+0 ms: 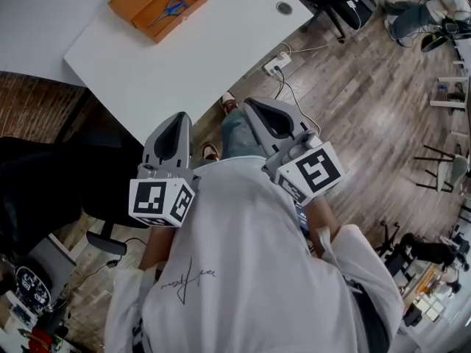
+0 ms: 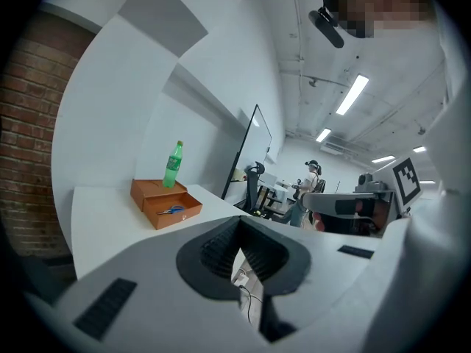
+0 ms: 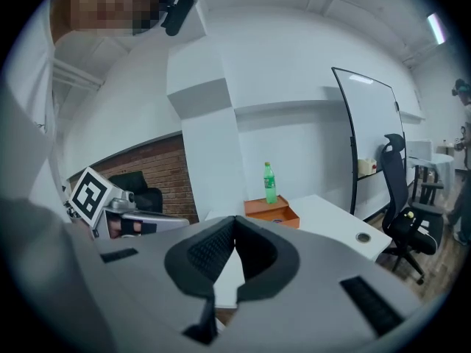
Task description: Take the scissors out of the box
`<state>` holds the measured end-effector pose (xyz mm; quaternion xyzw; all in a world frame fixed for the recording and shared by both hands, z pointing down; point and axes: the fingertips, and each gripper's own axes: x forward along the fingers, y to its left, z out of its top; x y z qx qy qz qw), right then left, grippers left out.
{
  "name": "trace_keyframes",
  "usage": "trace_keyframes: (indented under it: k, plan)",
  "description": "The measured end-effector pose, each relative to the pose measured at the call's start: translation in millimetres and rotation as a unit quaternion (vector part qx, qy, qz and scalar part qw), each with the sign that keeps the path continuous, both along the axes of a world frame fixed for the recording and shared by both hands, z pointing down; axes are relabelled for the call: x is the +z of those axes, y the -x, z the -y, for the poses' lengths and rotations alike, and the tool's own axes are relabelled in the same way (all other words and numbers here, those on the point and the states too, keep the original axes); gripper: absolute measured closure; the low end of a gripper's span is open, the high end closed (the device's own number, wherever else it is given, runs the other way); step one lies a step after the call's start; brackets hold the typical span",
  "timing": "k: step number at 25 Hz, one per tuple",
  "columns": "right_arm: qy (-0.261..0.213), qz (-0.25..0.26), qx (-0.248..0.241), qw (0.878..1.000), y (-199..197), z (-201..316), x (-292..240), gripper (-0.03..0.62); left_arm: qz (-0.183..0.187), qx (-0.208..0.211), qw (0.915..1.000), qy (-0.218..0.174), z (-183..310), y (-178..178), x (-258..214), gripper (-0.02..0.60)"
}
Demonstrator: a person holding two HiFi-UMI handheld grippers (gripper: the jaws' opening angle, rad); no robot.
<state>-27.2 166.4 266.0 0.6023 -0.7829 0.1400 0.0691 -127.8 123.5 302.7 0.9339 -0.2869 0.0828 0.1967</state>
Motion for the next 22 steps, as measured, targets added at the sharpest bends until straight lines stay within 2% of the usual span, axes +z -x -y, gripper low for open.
trace_keyframes:
  k: [5,12,18,22]
  plan:
    - [0.003,-0.010,-0.036,0.999,-23,34,1,0.585,0.005,-0.020,0.9998,-0.008,29,-24,-4,0.578]
    - [0.018,-0.016,-0.110,0.994,-53,96,6,0.585,0.012,-0.075,0.9971,-0.002,74,-53,-6,0.578]
    - [0.036,-0.012,-0.198,0.979,-76,148,14,0.585,0.022,-0.126,0.9918,0.004,103,-76,-6,0.578]
    - [0.037,-0.033,-0.248,0.968,-86,181,20,0.585,0.029,-0.158,0.9870,0.005,118,-82,-6,0.578]
